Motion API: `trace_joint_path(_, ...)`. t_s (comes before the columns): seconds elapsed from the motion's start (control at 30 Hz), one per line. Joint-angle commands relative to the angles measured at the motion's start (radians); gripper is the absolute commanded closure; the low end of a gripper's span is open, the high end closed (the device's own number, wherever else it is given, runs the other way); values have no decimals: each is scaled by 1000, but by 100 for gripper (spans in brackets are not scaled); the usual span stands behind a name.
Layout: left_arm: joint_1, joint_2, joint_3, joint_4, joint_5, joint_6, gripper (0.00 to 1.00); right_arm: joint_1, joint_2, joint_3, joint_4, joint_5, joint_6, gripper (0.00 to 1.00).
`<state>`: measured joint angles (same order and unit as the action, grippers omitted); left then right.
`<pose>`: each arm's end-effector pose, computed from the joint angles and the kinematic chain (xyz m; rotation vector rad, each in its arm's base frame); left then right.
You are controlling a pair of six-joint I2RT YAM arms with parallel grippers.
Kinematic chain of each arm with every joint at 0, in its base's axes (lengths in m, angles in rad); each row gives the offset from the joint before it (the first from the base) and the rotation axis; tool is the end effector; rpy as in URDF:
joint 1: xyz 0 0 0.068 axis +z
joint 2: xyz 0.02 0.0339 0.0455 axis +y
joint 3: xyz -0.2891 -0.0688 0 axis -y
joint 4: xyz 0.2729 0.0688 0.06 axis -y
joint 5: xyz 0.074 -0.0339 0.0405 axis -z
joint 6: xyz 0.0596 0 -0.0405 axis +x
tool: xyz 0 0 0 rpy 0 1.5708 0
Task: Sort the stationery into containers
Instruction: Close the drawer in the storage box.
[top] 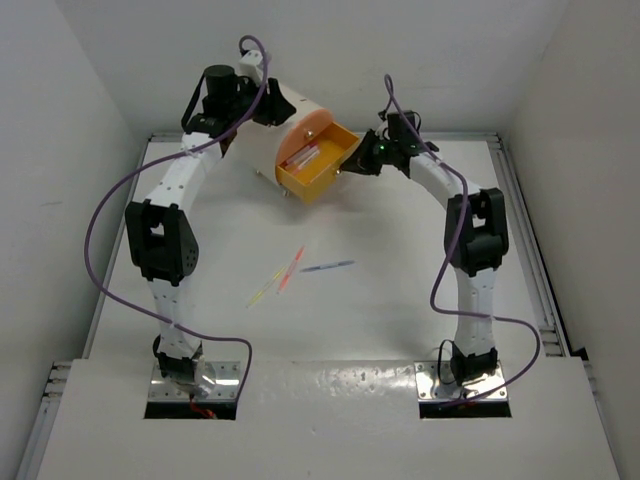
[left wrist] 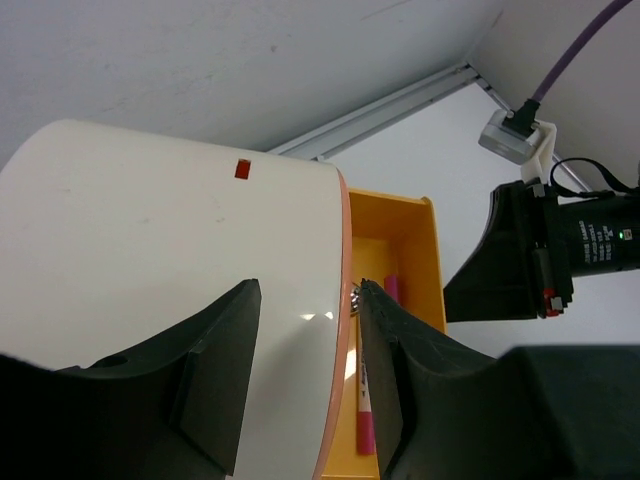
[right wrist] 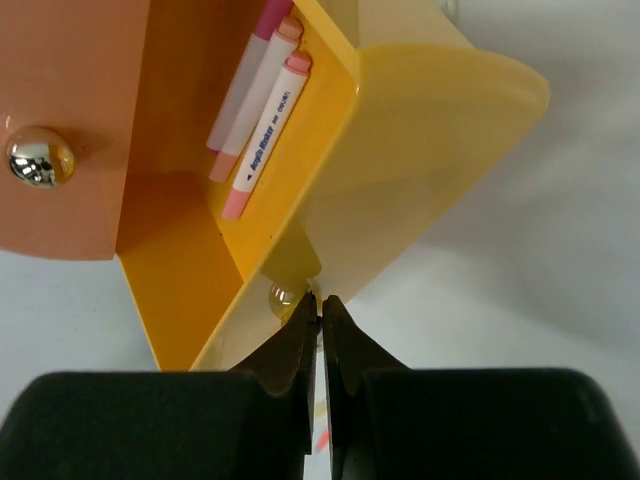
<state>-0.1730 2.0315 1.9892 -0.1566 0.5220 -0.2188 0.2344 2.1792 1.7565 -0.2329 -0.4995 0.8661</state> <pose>0.5336 -0.1234 0.3960 0.3446 1.7695 -0.7420 0.5369 0.1576 0.2165 0.4528 2.3433 1.1247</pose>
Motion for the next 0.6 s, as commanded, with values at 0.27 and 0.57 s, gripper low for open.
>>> trace_joint_path(0.27,15,-36,-64,35,38,6,49,29,73,90,185,-20,116,94)
trace_joint_path(0.57,17,-33,-81,23,42,18,49,60,137,116,323,-63,226,94)
